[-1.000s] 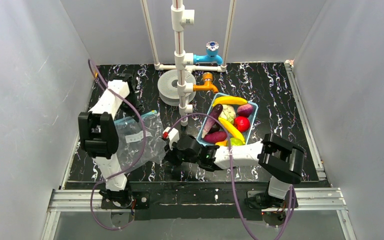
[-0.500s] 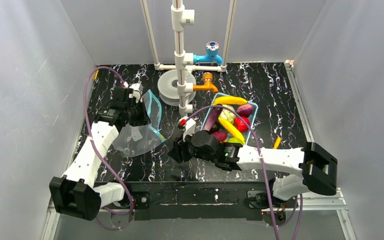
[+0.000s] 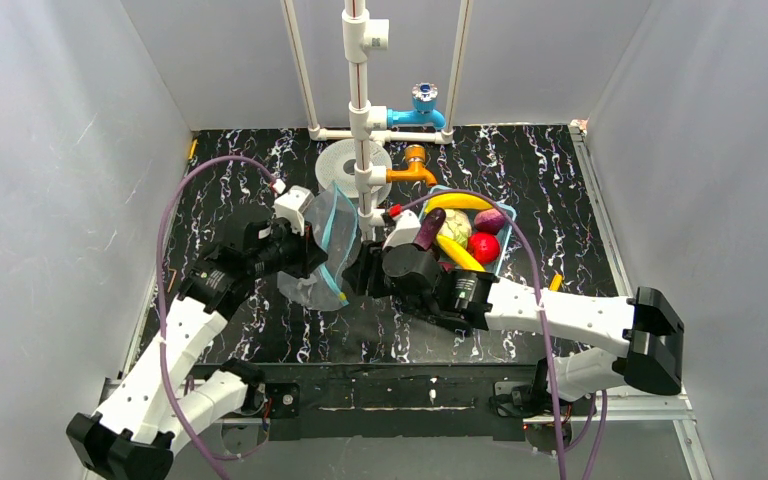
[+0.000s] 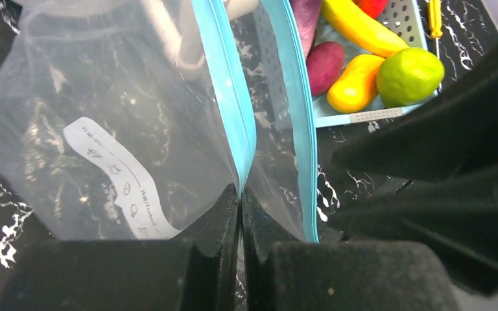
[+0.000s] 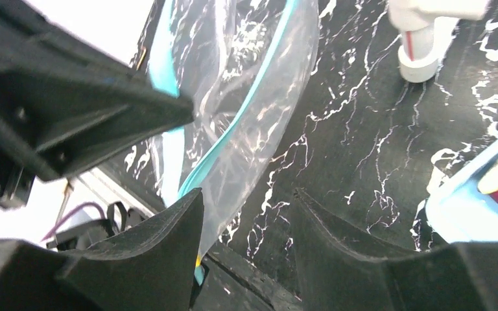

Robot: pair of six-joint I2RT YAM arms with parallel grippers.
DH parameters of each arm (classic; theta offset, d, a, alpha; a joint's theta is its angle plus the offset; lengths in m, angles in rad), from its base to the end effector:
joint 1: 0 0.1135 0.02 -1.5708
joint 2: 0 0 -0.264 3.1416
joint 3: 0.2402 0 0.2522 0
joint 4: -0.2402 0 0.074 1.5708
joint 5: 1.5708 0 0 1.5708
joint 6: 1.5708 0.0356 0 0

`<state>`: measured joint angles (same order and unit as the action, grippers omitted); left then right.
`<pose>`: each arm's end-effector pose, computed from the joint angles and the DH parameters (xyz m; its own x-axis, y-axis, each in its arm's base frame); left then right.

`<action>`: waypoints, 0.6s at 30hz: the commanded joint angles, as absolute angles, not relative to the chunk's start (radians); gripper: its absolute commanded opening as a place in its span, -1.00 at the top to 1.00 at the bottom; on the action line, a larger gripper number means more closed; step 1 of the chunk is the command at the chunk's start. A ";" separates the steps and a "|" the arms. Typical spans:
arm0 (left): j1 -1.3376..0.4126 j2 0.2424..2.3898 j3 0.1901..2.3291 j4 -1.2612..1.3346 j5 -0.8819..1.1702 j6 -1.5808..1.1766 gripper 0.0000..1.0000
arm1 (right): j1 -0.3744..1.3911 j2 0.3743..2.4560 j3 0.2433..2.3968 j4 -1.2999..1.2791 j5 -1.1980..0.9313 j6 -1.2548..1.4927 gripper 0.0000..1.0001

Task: Place the food in the zip-top bag and seal the zipper
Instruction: Pick up the zipper food storage bag at the center of the board, then open the zipper of the food storage bag.

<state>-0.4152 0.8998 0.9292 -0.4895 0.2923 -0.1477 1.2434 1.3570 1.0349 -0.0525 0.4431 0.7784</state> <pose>0.1750 -0.0884 0.3394 -0.4935 0.0635 -0.8674 0.5560 0.7900 -0.2584 0.1155 0.2925 0.3120 -0.5943 0.2226 -0.7728 -0.4351 0.7192 0.5418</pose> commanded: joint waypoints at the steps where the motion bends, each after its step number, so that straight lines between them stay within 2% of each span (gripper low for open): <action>1: -0.451 0.849 0.912 -0.455 0.265 -0.109 1.00 | 1.237 1.307 1.081 -0.076 0.606 0.875 -0.15; 5: -0.469 0.848 0.916 -0.465 0.257 -0.101 1.00 | 1.236 1.293 1.091 -0.071 0.638 0.878 -0.17; 9: -0.485 0.843 0.915 -0.466 0.242 -0.095 1.00 | 1.235 1.297 1.122 -0.077 0.650 0.865 -0.38; 12: -0.491 0.839 0.913 -0.464 0.241 -0.094 1.00 | 1.236 1.328 1.167 -0.092 0.658 0.827 -0.45; 18: -0.497 0.828 0.907 -0.456 0.247 -0.092 1.00 | 1.233 1.414 1.263 -0.158 0.683 0.795 -0.39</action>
<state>-0.4896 0.8535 0.9230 -0.4706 0.2504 -0.1085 1.2369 1.3729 1.1929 -0.1330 0.6285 0.8256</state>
